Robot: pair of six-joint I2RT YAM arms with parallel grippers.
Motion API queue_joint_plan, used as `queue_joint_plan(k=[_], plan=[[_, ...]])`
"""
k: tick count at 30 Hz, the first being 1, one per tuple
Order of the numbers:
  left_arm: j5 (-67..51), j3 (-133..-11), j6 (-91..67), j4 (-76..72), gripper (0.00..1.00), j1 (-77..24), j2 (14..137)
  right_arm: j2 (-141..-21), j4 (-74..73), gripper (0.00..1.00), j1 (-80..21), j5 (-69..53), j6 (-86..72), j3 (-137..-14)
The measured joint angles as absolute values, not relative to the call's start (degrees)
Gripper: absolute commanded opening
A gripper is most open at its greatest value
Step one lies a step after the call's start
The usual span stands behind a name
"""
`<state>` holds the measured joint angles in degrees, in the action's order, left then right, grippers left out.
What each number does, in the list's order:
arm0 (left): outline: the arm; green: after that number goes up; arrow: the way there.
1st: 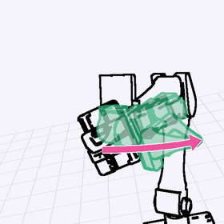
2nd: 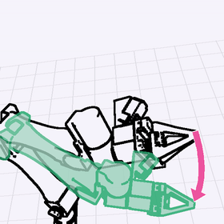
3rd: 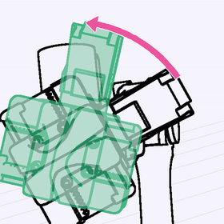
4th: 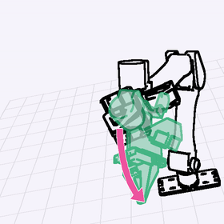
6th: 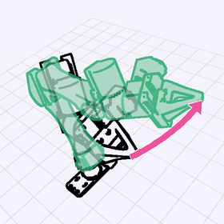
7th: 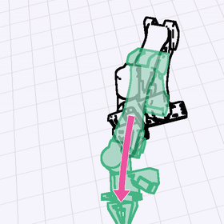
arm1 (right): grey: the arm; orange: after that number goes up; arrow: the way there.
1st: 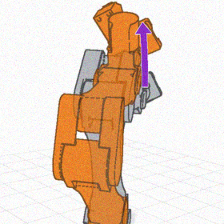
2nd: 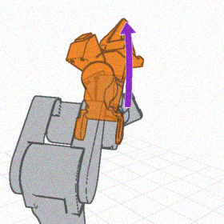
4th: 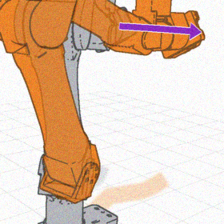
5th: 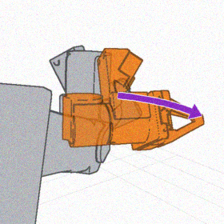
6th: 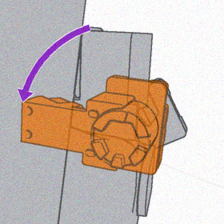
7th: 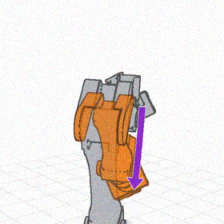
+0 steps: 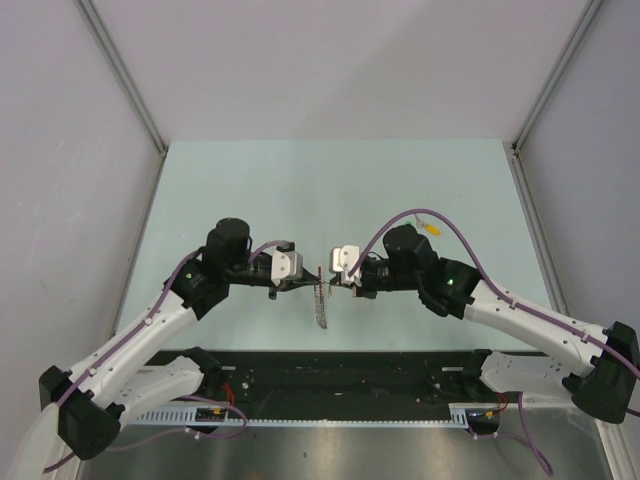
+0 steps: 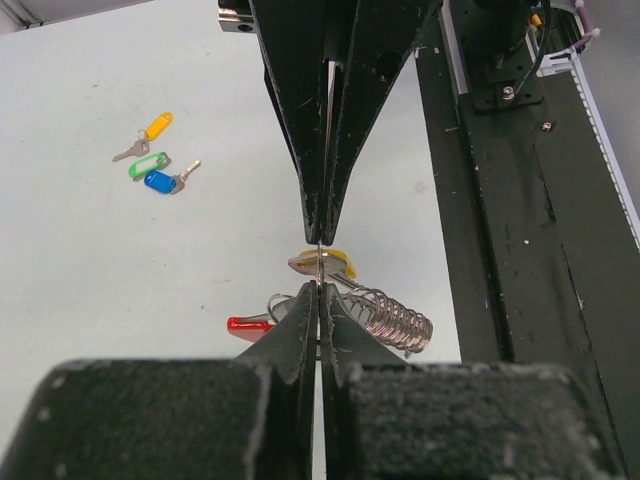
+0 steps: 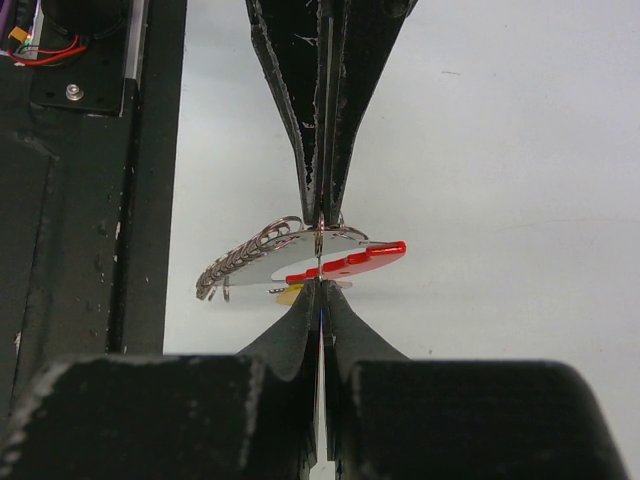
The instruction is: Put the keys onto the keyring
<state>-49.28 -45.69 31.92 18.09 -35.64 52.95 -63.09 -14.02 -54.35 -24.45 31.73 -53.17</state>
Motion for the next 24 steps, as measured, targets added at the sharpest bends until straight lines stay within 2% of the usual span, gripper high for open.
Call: queue_joint_plan(k=[24], plan=[[-48.4,-45.7,30.2,17.2,0.00,-37.4,54.4,-61.3,-12.0,0.00,-55.1,-24.3,28.5,-53.2]])
